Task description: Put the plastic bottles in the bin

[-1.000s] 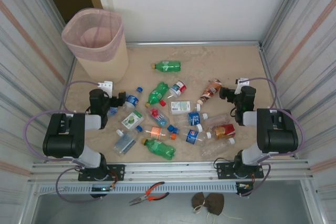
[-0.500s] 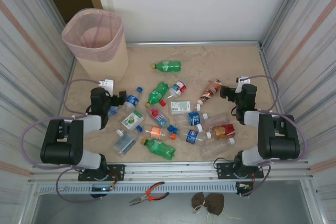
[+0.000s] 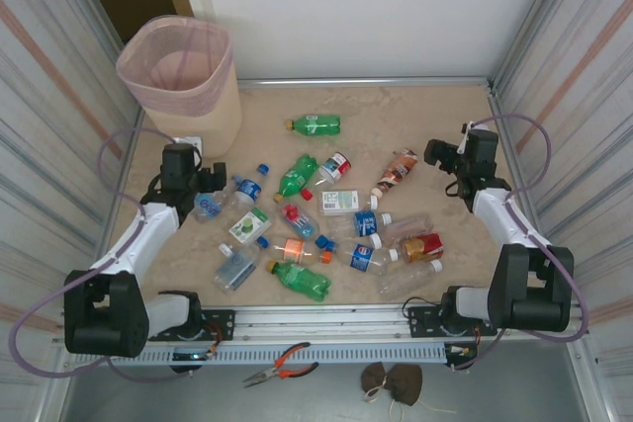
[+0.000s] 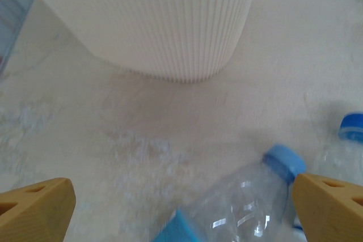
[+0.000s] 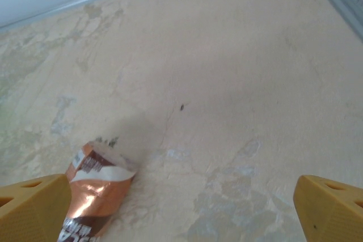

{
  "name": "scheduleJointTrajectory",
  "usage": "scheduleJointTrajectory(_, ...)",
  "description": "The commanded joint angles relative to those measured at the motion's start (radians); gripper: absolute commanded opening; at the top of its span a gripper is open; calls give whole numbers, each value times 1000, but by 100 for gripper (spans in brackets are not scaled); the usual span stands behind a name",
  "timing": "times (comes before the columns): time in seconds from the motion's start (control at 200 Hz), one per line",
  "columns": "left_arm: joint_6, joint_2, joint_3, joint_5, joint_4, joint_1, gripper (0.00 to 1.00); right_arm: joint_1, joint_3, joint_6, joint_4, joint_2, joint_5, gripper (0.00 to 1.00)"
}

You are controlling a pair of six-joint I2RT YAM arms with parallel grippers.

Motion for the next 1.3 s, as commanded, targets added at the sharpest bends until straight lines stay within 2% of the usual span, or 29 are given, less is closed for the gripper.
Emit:
scheduleJointTrajectory(0.0, -32, 24, 98, 23, -335, -5, 97, -14, 24, 61, -198, -22, -78, 99)
scheduleJointTrajectory(0.135, 42, 76, 198, 72, -531, -13, 96, -35, 28, 73, -218, -41, -142, 99)
scheduleJointTrajectory(0.23, 165, 94, 232, 137, -590, -13, 98, -39, 30, 73, -213, -49, -157, 99)
scheduleJointTrajectory(0.321, 299, 108, 236, 209, -596, -24, 99, -43, 47, 59, -231, -41, -149, 99)
scheduleJointTrajectory(0.551, 570, 136, 190, 149, -488, -35, 98, -94, 65, 66, -233, -27, -193, 99)
scheduleJointTrajectory(0.666, 664, 190, 208, 179, -495, -21, 99, -100, 68, 59, -231, -30, -195, 99)
scheduleJointTrajectory(0.872, 667, 286, 224, 200, -458, 12, 97, -115, 81, 51, -242, -40, -210, 99)
scheduleJointTrajectory(1.072, 645, 352, 246, 127, -478, 13, 96, -125, 82, 45, -250, -59, -218, 99)
scheduleJointTrajectory(1.298, 630, 405, 262, 119, -497, 19, 94, -135, 87, 40, -255, -67, -218, 99)
